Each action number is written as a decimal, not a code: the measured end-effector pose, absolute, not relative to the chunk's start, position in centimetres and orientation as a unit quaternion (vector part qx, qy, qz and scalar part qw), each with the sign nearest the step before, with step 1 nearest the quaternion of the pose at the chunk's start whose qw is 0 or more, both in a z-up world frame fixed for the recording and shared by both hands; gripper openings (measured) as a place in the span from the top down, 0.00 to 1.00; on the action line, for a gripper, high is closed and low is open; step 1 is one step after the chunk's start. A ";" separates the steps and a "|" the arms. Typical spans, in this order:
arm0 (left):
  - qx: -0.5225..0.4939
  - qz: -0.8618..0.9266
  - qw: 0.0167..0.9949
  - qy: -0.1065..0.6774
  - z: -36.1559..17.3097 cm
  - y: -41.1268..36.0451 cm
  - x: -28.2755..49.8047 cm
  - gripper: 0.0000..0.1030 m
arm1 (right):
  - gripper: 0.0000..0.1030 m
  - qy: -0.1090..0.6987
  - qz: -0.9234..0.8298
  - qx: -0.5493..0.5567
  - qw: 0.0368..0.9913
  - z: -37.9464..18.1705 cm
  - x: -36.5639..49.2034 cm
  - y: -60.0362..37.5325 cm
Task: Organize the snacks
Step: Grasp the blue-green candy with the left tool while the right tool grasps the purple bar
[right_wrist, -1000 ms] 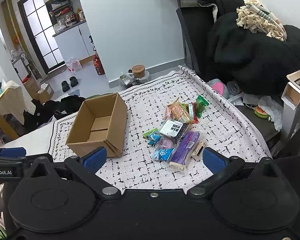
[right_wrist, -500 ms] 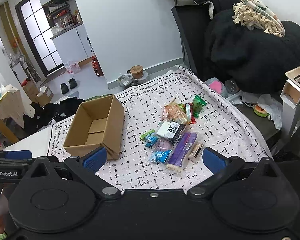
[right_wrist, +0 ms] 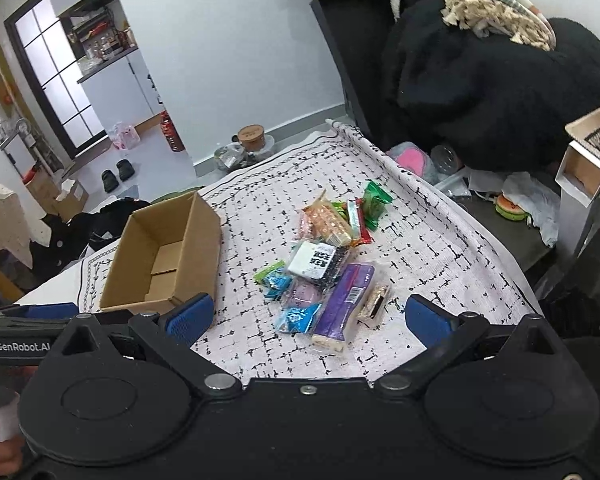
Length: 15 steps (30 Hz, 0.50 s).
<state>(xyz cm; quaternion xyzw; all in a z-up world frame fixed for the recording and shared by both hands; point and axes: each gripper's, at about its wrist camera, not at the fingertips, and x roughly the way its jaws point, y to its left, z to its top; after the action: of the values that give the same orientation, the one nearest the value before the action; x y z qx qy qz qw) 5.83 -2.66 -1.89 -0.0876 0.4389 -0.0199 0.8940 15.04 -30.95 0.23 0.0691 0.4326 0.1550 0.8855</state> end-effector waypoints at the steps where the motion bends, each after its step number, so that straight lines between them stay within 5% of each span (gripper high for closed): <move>1: -0.088 -0.022 0.893 0.441 -2.1 -2.8 6.2 0.01 | 0.00 0.434 0.153 0.071 0.885 0.1 15.2 -31.0; 15: -0.098 -0.048 0.888 0.447 -4.8 -4.4 11.4 0.03 | 0.22 0.463 0.107 0.116 0.872 -2.5 18.9 -32.7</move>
<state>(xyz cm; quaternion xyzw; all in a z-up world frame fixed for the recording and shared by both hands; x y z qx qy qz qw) 11.42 -4.41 -4.82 -0.0982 0.4470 -0.0478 0.8879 18.87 -32.71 -2.46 0.1156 0.4627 0.1065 0.8724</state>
